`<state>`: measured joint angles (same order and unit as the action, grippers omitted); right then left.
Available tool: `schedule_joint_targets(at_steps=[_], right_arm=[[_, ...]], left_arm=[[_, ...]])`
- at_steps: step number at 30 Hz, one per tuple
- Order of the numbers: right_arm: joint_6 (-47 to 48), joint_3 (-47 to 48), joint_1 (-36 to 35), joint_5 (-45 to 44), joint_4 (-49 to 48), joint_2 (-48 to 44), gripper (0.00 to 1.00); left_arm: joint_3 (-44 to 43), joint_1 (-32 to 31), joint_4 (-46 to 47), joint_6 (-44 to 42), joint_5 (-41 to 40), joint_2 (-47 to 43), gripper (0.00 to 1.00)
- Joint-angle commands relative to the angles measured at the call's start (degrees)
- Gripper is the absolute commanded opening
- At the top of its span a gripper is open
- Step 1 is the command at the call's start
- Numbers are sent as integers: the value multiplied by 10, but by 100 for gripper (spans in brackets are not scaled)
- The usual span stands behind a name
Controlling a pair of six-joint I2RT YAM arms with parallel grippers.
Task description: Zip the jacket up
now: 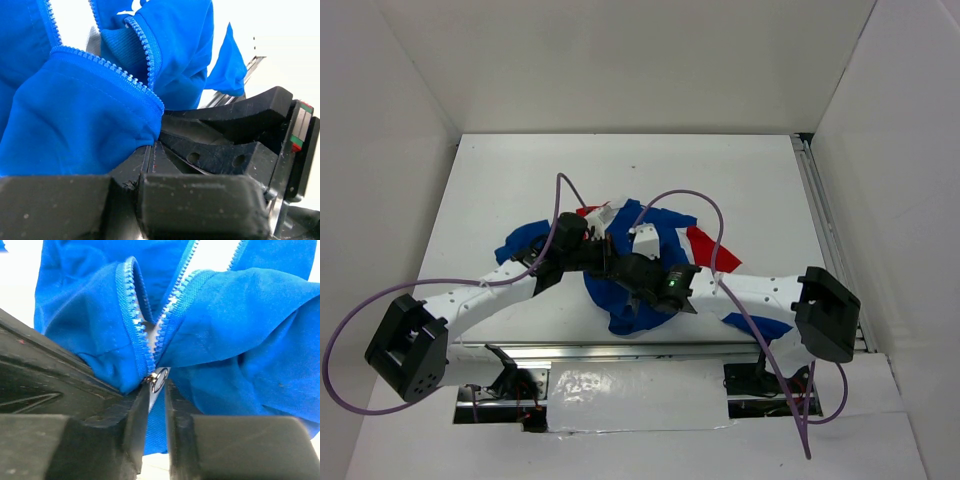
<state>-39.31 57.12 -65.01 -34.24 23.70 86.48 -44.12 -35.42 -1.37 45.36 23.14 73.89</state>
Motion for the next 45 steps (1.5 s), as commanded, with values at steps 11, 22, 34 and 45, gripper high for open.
schedule_joint_targets(at_steps=[11,22,34,45], right_arm=[[-7,-11,-8,-30,-34,-36,0],[147,6,46,168,75,-115,0],[220,26,266,693,28,-111,0],[230,35,268,638,63,-114,0]], left_arm=[[-3,-4,22,3,21,-16,0],[1,-4,15,-42,10,2,0],[33,-5,40,-84,47,-16,0],[-3,-15,-13,-78,18,-5,38]])
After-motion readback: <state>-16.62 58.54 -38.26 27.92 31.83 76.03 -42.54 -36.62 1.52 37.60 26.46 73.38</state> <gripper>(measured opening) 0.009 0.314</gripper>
